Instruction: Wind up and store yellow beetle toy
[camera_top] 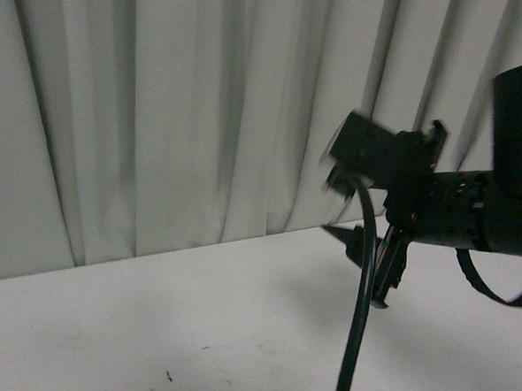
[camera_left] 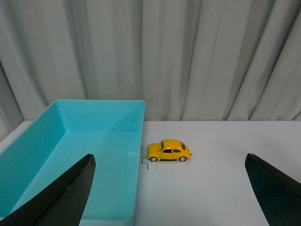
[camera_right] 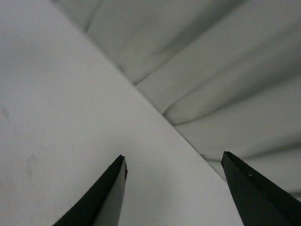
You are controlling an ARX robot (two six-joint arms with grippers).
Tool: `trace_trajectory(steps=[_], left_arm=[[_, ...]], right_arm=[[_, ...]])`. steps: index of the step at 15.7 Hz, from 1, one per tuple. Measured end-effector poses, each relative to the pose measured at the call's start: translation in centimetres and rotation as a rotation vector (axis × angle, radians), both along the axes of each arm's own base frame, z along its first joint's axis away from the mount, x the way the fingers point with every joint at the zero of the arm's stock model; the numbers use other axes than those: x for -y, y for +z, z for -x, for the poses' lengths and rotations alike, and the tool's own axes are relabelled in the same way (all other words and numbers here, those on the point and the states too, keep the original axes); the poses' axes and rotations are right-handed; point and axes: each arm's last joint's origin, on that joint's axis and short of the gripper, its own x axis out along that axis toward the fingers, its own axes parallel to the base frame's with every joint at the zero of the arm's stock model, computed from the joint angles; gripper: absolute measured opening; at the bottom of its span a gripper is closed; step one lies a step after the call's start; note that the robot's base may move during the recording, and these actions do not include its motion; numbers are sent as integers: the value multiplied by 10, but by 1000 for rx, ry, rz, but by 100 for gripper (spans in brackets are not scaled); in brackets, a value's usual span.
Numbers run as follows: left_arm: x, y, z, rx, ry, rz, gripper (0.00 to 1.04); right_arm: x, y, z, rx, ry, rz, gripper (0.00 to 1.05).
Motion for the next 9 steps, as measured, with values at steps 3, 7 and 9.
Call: trace_trajectory(steps=[3,7,9], left_arm=[[0,0,0,0,-1,0,98],[0,0,0,0,0,0,98],[0,0,0,0,-1,0,98]], right_arm=[[-16,46,70,207,-260,-557,30],[-27,46,121,246,-244,-742,2],[-27,29,131,216,-256,-757,2]])
